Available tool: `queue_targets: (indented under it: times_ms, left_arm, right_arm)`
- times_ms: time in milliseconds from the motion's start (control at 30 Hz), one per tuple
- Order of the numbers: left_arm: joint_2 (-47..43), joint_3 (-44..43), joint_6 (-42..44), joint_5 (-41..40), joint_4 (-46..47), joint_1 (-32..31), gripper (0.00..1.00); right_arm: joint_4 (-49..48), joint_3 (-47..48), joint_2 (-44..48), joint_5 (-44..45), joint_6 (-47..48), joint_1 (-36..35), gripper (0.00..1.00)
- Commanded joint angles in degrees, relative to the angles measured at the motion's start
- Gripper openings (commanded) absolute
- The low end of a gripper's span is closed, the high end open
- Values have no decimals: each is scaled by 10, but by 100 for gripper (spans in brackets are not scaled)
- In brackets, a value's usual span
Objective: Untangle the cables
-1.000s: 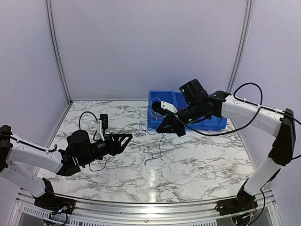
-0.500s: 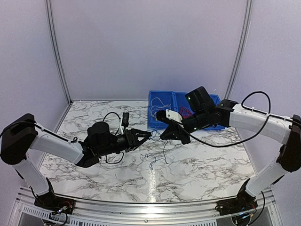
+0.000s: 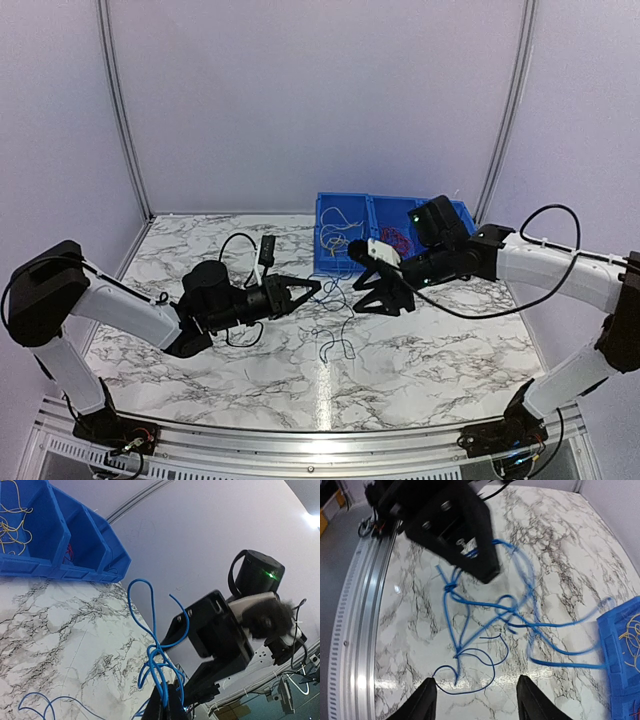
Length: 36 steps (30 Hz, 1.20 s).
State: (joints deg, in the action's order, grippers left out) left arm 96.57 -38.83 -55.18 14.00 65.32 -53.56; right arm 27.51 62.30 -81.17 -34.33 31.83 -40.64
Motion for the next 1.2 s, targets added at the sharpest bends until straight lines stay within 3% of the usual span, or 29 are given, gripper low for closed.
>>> queue_targets:
  times_ms: [0, 333, 433, 500, 800, 967, 1000, 1100, 1167]
  left_arm:
    - [-27, 21, 73, 8, 36, -1, 0]
    - [-32, 20, 131, 19, 35, -19, 0]
    - [-31, 21, 138, 16, 33, -24, 0]
    - [-29, 20, 139, 14, 32, -25, 0]
    - [-42, 20, 184, 7, 10, -37, 0]
    - [-49, 18, 206, 2, -7, -46, 0]
    - [-50, 17, 209, 1, -12, -47, 0]
    - [-54, 19, 217, -7, -25, -50, 0]
    - [-56, 22, 220, -15, -30, -51, 0]
  right_arm:
    - [-45, 36, 18, -110, -98, 80, 59]
    - [-29, 71, -18, -167, -136, 87, 63]
    - [-14, 86, -38, -183, -140, 87, 79]
    - [-9, 86, -41, -177, -122, 83, 84]
    - [-14, 102, -73, -116, -150, 83, 82]
    - [-8, 122, -113, -160, -155, 83, 60]
    - [-8, 125, -116, -166, -154, 83, 52]
    - [-17, 127, -114, -169, -158, 83, 16]
    - [-14, 127, -111, -162, -152, 83, 5]
